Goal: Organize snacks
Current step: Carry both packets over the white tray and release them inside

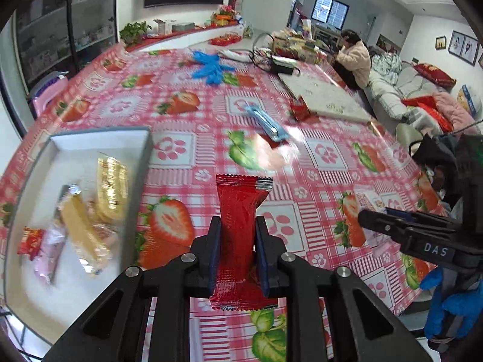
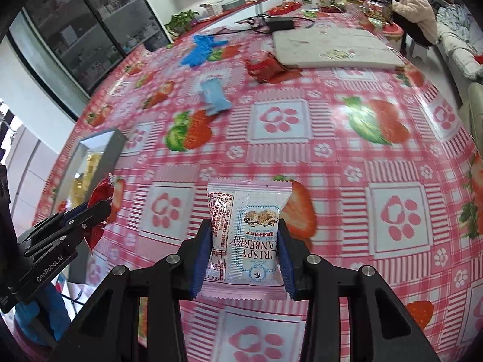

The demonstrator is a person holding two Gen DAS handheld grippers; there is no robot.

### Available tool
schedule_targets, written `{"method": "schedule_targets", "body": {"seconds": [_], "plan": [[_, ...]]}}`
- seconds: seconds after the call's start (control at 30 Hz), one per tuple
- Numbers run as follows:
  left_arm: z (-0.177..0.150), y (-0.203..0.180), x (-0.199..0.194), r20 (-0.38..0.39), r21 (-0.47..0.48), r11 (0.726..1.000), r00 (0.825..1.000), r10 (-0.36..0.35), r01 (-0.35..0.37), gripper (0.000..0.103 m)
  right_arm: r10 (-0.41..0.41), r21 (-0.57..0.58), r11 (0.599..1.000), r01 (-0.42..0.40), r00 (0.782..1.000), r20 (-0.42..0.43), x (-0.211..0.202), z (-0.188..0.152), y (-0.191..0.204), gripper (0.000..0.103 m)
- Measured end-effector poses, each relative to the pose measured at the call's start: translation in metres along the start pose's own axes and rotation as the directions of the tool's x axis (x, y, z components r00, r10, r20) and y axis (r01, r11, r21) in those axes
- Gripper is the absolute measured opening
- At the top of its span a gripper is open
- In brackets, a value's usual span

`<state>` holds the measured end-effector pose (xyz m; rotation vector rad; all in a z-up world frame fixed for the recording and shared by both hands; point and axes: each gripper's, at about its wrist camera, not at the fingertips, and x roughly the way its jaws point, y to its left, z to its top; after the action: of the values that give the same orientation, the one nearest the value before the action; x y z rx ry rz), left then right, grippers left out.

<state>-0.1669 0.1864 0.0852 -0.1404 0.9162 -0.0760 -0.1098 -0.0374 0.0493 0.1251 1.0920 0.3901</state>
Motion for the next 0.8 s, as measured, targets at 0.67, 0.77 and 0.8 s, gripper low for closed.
{"method": "schedule_targets", "body": {"seconds": [0.67,0.77,0.8], "plan": [[-0.017,0.166,-0.058,0.062,-0.27,0.943,0.974,0.217,-0.193,0.023,0.236,-0.332,0.904,-0.27,0.962,-0.14,0.06,0.051,0.239,0.042],[-0.024,0.179,-0.055,0.047,-0.296,0.935,0.975,0.216,-0.193,0.023,0.237,-0.362,0.889,-0.281,0.958,-0.163,0.073,0.054,0.265,0.042],[-0.026,0.182,-0.053,0.042,-0.304,0.933,0.976,0.216,-0.193,0.023,0.236,-0.368,0.885,-0.284,0.957,-0.171,0.077,0.055,0.271,0.042]]}}
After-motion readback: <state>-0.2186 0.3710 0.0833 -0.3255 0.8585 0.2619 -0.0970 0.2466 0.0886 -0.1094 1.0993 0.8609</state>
